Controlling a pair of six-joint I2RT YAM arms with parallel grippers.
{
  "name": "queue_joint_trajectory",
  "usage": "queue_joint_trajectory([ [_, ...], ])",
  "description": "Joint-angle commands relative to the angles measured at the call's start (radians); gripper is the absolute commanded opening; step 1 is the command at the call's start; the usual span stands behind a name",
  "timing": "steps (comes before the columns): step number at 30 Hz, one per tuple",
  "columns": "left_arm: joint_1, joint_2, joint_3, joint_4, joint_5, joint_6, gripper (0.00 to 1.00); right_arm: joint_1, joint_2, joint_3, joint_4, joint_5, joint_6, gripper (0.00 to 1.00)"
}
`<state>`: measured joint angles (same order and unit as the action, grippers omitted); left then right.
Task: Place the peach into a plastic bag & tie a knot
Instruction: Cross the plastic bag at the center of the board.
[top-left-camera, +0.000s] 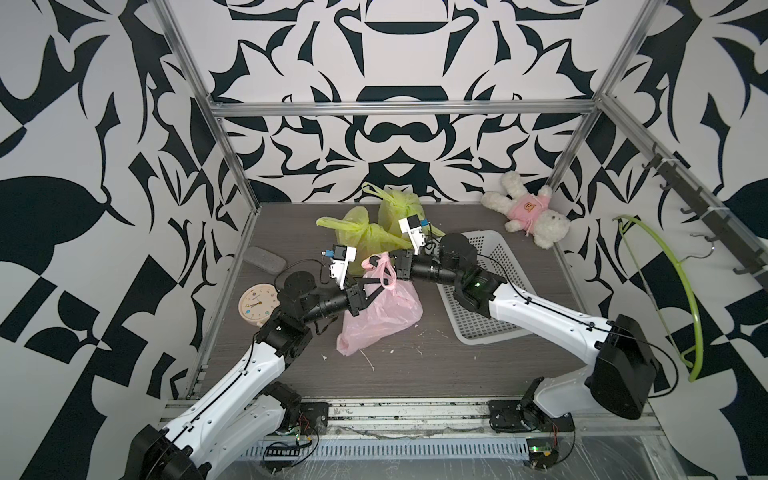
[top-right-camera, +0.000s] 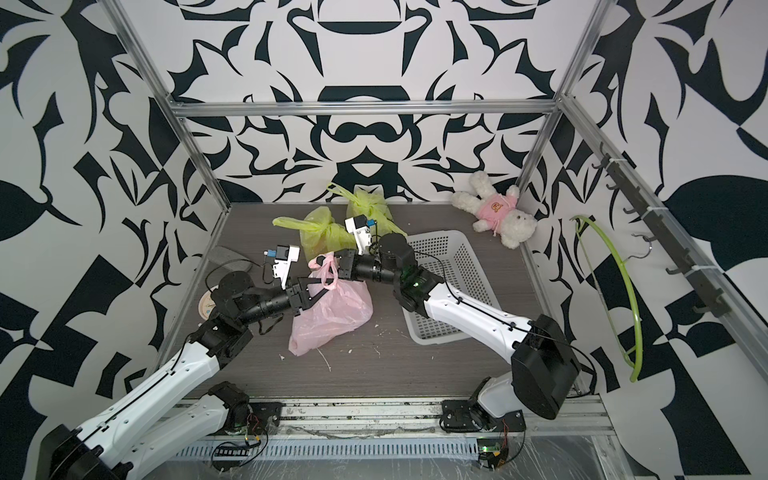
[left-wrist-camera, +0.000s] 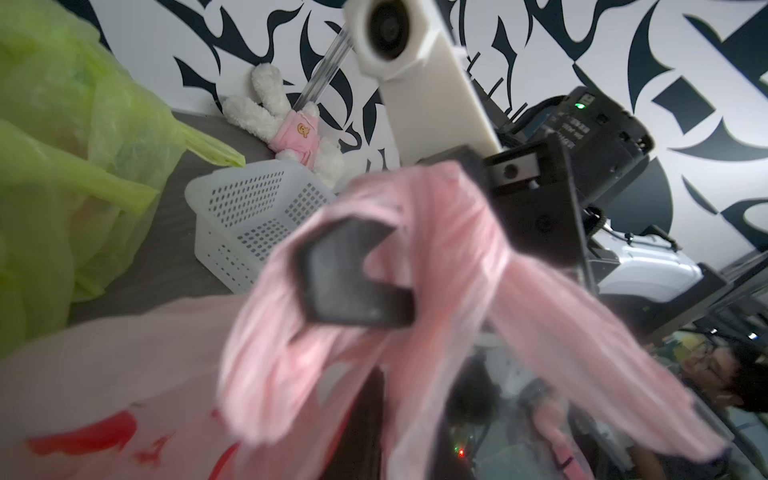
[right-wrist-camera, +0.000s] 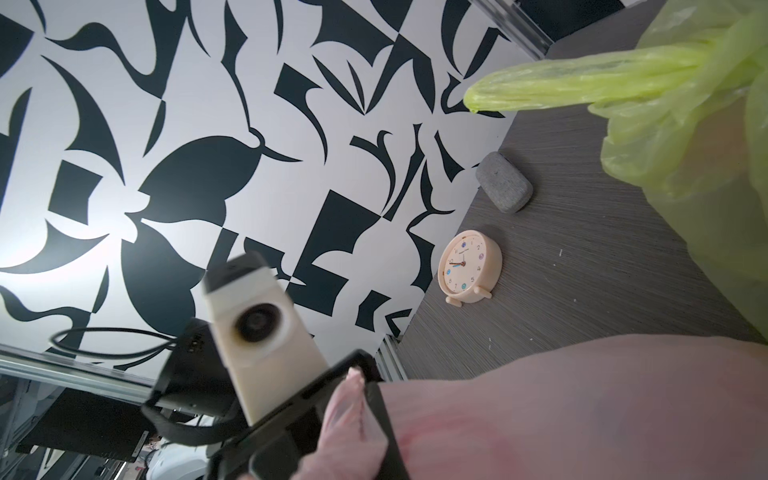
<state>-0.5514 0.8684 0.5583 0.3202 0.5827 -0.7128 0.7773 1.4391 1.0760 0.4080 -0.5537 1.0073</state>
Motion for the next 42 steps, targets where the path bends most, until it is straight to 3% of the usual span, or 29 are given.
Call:
queue_joint_trajectory([
  [1,-0.010,-0.014,-0.037,-0.097,-0.003,-0.002,0.34,-0.011,-0.034,0.079,0.147,-0.051,-0.011,0.00],
  [4,-0.010,-0.045,-0.054,-0.121,-0.013,-0.003,0.38,-0.027,-0.030,0.080,0.137,-0.059,-0.018,0.00],
  [8,-0.010,-0.073,-0.079,-0.132,-0.030,-0.007,0.34,-0.029,-0.010,0.105,0.142,-0.086,-0.011,0.00],
  [12,-0.010,-0.056,-0.083,-0.137,-0.063,-0.004,0.26,-0.029,0.017,0.105,0.201,-0.109,0.040,0.00],
  [17,-0.010,0.038,-0.088,-0.147,-0.126,-0.005,0.02,-0.030,0.056,0.064,0.299,-0.131,0.095,0.00],
  [24,-0.012,0.105,-0.118,-0.266,-0.317,0.007,0.00,-0.032,0.135,-0.051,0.384,-0.206,0.054,0.00],
  [33,-0.012,0.060,-0.191,-0.274,-0.373,-0.060,0.35,-0.057,0.245,-0.114,0.605,-0.281,0.123,0.00],
  [39,-0.011,-0.149,-0.115,-0.501,-0.381,-0.057,0.63,-0.076,0.243,-0.110,0.605,-0.304,0.114,0.00],
  [42,-0.010,-0.247,-0.053,-0.620,-0.378,-0.043,0.70,-0.081,0.242,-0.108,0.589,-0.315,0.100,0.00],
])
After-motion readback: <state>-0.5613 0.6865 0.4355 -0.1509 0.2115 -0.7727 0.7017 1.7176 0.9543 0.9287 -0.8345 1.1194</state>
